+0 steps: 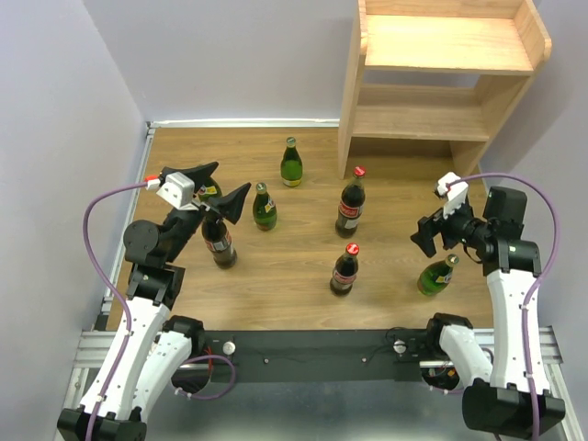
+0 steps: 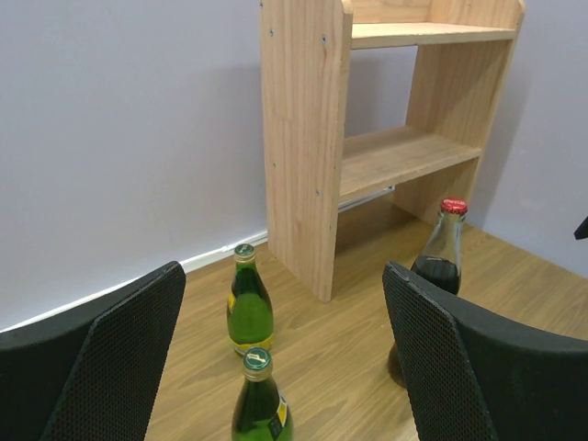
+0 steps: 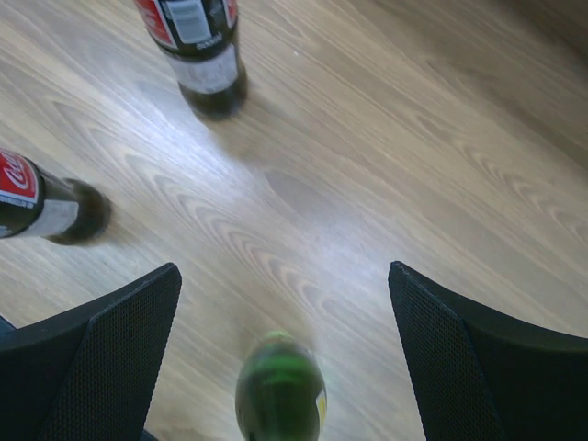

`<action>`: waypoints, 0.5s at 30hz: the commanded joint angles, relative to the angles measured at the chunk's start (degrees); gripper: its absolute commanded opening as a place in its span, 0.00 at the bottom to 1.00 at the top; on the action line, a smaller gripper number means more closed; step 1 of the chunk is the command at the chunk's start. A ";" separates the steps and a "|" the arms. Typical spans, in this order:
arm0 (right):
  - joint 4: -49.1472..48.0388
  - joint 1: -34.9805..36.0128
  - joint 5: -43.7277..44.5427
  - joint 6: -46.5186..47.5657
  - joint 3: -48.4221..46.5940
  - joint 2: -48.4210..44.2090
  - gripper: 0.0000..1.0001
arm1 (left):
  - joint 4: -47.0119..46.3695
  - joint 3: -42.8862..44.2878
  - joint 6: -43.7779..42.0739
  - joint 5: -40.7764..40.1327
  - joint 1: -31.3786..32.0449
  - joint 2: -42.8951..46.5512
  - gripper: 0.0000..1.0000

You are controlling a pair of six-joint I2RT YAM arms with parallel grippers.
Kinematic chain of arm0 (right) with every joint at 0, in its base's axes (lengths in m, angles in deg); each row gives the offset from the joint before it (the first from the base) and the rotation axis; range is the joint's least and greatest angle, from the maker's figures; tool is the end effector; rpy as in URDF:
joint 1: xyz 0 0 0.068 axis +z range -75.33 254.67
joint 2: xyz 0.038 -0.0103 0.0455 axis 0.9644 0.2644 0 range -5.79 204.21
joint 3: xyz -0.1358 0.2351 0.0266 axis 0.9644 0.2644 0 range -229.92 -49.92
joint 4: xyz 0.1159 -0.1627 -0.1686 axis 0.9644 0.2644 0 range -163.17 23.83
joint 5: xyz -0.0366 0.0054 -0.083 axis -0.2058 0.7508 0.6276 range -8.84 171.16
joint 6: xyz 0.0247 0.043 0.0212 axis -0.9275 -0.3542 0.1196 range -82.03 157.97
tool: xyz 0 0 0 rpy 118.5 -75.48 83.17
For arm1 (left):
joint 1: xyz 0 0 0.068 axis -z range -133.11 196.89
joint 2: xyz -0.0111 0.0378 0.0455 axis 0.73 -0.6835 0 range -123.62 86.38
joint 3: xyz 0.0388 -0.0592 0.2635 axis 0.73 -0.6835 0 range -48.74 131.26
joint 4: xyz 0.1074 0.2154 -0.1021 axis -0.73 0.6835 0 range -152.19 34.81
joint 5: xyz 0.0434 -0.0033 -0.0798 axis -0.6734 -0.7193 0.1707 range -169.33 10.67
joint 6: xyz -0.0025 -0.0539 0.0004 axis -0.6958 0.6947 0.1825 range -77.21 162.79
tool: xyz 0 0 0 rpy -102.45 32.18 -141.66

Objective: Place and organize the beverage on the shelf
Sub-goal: Move the drink to the center of the board.

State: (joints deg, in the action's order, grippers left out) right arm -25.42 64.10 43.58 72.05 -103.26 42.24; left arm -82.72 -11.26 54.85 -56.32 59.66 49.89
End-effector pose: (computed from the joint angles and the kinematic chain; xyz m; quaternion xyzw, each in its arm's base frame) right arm 0.1585 -0.0074 0.3232 -0.3037 0.8216 0.1277 0.4652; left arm 0.1442 -0.0469 0.3738 0.1683 0.5503 -0.2838 0.7670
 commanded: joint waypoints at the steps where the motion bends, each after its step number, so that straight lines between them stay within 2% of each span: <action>1: 5.51 -0.15 7.35 -0.07 -3.43 -1.10 1.00 | -1.17 0.14 -0.01 1.69 0.14 0.81 0.96; 9: 9.46 -0.15 13.31 3.26 -6.24 -0.04 1.00 | -1.17 -0.12 -0.28 1.52 0.67 1.33 0.96; 15: 19.04 -0.15 17.36 10.29 -9.59 2.85 1.00 | -1.26 -0.03 -0.28 1.78 0.85 1.16 0.96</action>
State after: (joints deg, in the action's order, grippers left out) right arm -15.63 64.10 55.51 75.97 -109.84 43.42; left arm -82.81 -11.26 54.85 -56.11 60.14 50.54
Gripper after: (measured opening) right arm 0.998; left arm 0.960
